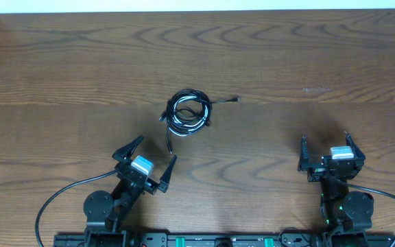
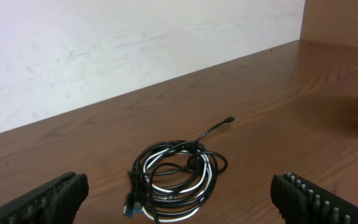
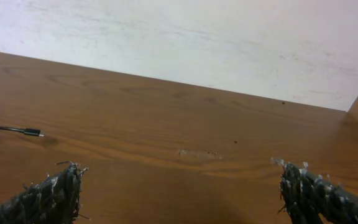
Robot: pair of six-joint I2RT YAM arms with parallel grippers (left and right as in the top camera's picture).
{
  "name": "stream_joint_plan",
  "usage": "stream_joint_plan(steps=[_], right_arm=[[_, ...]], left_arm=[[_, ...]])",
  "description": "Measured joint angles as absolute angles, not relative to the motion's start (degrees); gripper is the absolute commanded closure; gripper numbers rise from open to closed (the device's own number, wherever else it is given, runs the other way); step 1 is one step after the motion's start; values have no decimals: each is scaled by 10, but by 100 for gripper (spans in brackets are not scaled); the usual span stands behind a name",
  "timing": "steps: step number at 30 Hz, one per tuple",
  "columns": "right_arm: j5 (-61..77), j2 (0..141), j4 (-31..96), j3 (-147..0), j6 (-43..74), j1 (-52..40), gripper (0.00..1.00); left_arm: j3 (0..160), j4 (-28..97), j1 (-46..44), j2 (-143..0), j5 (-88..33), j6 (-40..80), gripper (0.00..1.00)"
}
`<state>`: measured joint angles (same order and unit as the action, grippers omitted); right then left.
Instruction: Untangle cables
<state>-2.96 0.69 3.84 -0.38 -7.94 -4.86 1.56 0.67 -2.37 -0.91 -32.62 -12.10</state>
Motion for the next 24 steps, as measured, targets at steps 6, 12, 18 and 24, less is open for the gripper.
stream_joint_plan(steps=[6,12,18,24], right_arm=[[-30,7,38,-4,-79,-49,1],[-30,7,38,-4,-79,-49,1],[-30,7,38,-4,-79,-49,1],[-30,7,38,-4,-79,-49,1]], left_arm=[[16,7,-24,-9,-326,-120,0],[27,25,-24,-9,-326,-82,0],[88,33,-24,-10,-324,-6,0],[187,90,-24,-10,-323,56,0]])
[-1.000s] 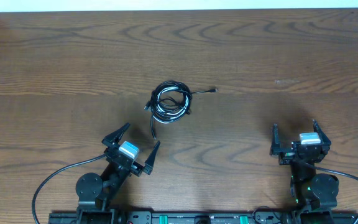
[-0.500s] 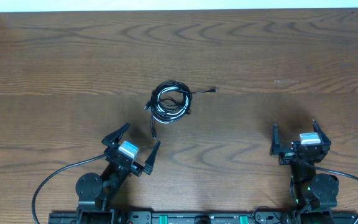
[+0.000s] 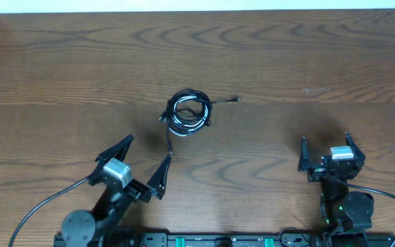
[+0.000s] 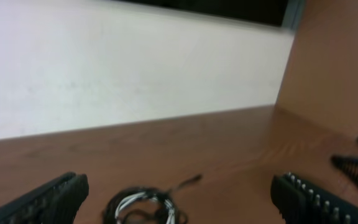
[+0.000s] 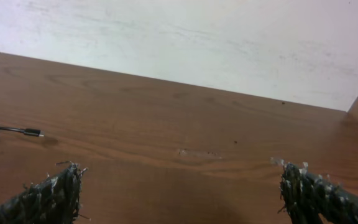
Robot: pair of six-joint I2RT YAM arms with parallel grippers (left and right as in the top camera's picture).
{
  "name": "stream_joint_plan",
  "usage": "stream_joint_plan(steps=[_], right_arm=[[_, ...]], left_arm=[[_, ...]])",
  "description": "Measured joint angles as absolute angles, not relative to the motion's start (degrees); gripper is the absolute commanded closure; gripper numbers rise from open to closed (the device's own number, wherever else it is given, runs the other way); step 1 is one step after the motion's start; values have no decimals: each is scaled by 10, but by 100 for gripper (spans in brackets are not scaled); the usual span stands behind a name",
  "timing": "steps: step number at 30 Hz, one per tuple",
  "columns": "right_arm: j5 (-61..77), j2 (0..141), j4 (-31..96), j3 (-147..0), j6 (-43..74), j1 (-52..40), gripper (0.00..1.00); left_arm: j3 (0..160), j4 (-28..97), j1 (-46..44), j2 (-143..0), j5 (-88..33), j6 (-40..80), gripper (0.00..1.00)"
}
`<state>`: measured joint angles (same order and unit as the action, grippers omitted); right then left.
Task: Untangle cables
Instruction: 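Lift the left gripper and swing it toward the cable bundle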
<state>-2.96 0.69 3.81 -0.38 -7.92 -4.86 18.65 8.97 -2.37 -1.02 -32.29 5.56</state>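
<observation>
A coiled bundle of black and white cables [image 3: 188,112] lies on the wooden table, one thin black end [image 3: 226,101] trailing right to a small plug. My left gripper [image 3: 141,161] stands open at the near left, well short of the bundle; its wrist view is blurred and shows the cable bundle [image 4: 143,208] low between the fingers [image 4: 48,198]. At the near right my right gripper [image 3: 325,147] is open with nothing in it. The right wrist view catches only the cable plug [image 5: 32,132] at its left edge, beyond the right gripper [image 5: 180,193].
The wooden table [image 3: 307,62] stretches wide to a white wall at the back. A raised wooden side panel [image 4: 334,81] stands at the right in the left wrist view. The arms' black supply cables [image 3: 43,206] loop along the front edge.
My left gripper has pulled back toward the near left and tilted up, so the bundle sits lower and smaller in its view. The right arm and cables have not moved.
</observation>
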Motion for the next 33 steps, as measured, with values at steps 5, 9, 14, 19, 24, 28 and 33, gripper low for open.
stream_joint_plan(steps=[5,9,14,19,24,28,33], right_arm=[[-30,7,38,-4,-79,-49,1],[-30,7,38,-4,-79,-49,1],[-29,7,39,-4,-79,-49,1],[-29,7,39,-4,-79,-49,1],[-29,7,38,-4,-79,-49,1],[-29,7,38,-4,-79,-49,1],[-29,7,38,-4,-79,-49,1]], left_arm=[[279,174,-24,-27,-322,70,0],[363,237,-24,-65,-322,75,0],[478,328,-24,-149,-333,76,0],[594,432,-24,-248,-353,77,0],[696,528,-24,-348,-361,75,0],[732,568,-24,-408,-361,75,0],[733,630,-24,-479,-361,75,0]])
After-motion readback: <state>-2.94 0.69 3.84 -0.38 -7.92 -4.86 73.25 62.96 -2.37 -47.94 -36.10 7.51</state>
